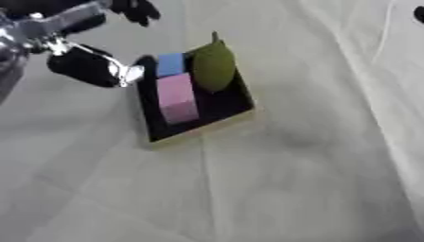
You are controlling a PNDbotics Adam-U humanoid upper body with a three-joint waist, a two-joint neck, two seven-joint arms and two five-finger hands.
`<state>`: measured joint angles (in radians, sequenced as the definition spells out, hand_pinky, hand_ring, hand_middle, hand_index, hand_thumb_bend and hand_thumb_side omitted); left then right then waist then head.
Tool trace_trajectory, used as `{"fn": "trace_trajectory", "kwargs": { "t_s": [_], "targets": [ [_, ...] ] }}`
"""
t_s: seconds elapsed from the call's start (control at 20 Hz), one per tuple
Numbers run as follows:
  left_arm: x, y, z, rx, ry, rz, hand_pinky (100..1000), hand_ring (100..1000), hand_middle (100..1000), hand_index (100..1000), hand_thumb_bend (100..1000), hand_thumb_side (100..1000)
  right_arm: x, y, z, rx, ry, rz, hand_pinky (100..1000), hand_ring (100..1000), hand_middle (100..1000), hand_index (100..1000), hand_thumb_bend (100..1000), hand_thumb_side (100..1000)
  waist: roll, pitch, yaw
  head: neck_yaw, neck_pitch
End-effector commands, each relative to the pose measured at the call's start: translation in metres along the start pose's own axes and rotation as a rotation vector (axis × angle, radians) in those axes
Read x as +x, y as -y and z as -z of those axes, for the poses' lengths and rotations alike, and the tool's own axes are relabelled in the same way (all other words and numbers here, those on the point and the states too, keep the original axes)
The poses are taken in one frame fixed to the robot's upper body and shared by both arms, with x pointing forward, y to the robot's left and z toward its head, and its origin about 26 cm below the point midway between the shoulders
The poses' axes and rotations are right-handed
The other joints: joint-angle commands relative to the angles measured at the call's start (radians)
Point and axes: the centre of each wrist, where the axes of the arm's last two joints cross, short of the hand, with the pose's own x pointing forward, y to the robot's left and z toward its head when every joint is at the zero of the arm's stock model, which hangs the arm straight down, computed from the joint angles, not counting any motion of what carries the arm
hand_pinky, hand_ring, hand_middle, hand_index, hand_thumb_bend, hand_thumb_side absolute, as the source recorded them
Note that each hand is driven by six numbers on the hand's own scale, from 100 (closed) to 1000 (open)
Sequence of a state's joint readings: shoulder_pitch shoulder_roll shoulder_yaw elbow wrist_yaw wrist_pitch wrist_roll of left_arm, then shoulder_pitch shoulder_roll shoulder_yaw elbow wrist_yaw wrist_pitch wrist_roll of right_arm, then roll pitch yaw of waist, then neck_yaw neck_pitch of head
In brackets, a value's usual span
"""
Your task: Pick up objects on the table and place them in the box.
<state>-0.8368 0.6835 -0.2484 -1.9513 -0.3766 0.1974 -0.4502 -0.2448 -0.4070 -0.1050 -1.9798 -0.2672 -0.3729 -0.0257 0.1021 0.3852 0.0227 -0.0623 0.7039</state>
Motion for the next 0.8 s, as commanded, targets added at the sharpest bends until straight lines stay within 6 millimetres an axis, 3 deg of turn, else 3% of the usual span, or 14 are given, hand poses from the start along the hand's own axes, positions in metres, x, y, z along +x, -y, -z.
{"fn": "trace_trajectory", "kwargs": {
  "t_s": [0.05,0.35,0.8],
  "targets": [
    [-0.001,-0.025,-0.017,0.194,0.04,-0.048,839,760,680,841,100,412,0.008,0.006,0.004,0.001,0.038,-0.017,897,958,640,813,100,632,-0.019,-0.041,0.006,0.002,0.007],
    [-0.025,-0.017,-0.041,0.438,0.064,-0.203,822,747,674,825,100,430,0.008,0.01,0.001,-0.026,0.064,-0.031,894,952,641,812,100,626,-0.053,-0.047,0.025,0.01,0.01],
    [-0.054,0.018,-0.073,0.819,0.1,-0.444,825,752,679,817,100,539,0.01,0.016,0.001,-0.095,0.133,-0.04,892,943,646,811,100,623,-0.108,-0.044,0.051,0.008,0.005]
  ]
}}
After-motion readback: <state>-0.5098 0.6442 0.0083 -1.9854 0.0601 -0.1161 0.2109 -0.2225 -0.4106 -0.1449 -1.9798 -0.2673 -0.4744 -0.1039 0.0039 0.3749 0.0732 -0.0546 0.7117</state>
